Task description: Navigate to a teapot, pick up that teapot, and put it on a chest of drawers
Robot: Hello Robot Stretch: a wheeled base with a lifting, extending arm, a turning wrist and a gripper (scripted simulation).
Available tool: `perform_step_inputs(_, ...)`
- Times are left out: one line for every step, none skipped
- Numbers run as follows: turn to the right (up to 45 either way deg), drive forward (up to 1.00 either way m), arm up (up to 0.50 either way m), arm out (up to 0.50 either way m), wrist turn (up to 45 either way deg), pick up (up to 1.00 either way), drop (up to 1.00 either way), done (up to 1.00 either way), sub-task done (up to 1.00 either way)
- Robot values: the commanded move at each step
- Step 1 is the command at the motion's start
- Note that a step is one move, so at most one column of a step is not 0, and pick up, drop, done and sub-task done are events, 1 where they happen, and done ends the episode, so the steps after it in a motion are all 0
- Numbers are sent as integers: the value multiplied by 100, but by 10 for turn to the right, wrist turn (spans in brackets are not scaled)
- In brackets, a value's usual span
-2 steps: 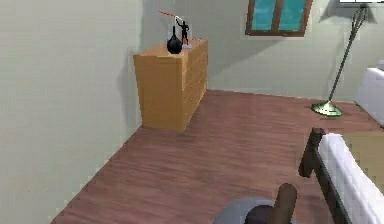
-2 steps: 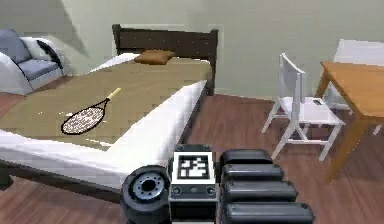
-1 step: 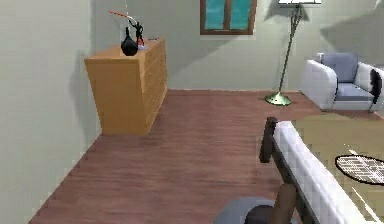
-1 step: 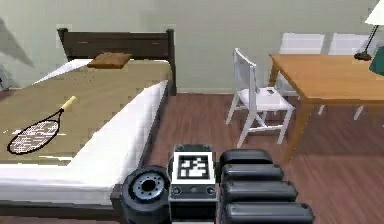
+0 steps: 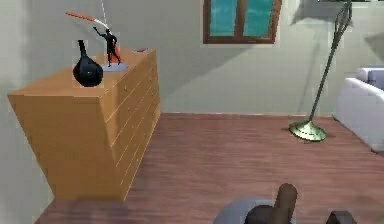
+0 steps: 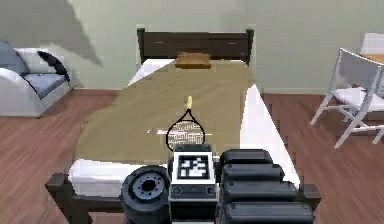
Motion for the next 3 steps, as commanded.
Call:
perform_step_inputs(0, 100, 0, 0, 0, 0, 0, 0, 0)
perform_step_inputs(30, 0, 0, 0, 0, 0, 0, 0, 0)
perform_step_inputs(0, 95, 0, 0, 0, 0, 0, 0, 0)
